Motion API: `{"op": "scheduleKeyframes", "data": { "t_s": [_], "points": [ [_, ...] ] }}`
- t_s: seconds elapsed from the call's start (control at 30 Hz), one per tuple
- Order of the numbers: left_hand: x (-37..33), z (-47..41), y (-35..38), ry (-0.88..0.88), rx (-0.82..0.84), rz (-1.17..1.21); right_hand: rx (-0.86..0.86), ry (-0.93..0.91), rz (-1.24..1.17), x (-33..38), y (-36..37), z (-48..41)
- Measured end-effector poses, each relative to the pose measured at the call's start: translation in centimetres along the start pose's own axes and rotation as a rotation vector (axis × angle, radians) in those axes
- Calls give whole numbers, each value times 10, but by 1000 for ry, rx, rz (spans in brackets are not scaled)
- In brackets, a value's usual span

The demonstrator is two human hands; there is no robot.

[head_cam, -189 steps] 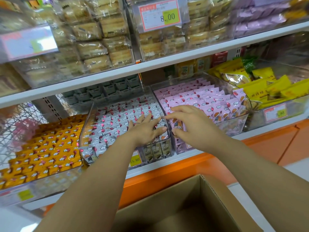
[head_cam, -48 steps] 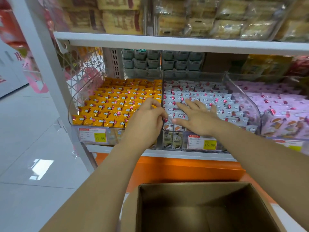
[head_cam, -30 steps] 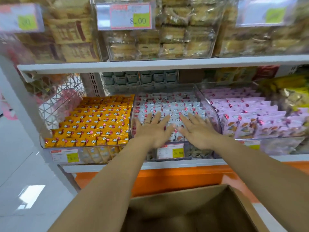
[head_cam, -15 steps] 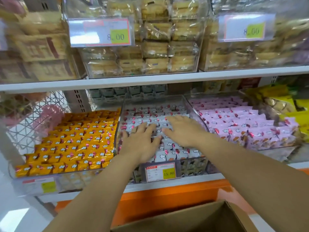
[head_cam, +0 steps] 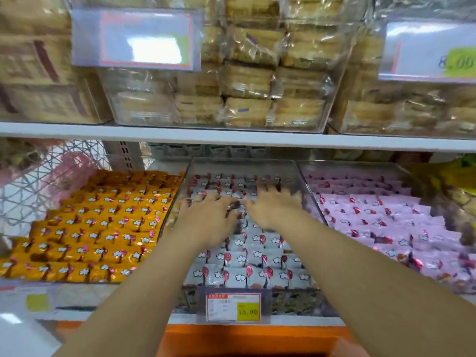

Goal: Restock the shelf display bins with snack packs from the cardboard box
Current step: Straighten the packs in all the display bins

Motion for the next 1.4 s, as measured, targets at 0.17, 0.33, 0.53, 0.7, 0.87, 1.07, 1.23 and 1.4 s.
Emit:
{"op": "scheduleKeyframes", "data": {
  "t_s": [0.17, 0.33, 0.53, 0.7, 0.87, 1.07, 1.23, 1.4],
  "points": [
    [4, 13, 2, -23, -50, 89, 23, -18, 65, -3, 3, 5],
    [-18, 37, -6, -102, -148, 155, 156, -247, 106, -11, -22, 31],
    [-86, 76, -14, -35, -231, 219, -149, -379, 78, -90, -54, 98],
    [-170, 94, -14, 198, -257, 168, -93, -176, 34, -206, -47, 149],
    [-224, 66, 14, 378, -153, -190, -108, -208, 205, -252, -10, 150],
    [-224, 35, 33, 384, -208, -363, -203, -202, 217, -262, 17, 123],
    [-226, 44, 40, 404, -261, -333, -221, -217, 124, -266, 22, 121],
    [-221, 68, 62, 498, -484, -297, -277, -278, 141, -267, 32, 138]
  ]
}}
Point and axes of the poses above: each hand's wrist, its own z-axis away from the middle knuckle, its own y-axis out of the palm, x = y × z, the point moved 2 cm from there along -z, towards the middle knuckle, and after that the axes turned 1 degree about y, right-handed, at the moved point
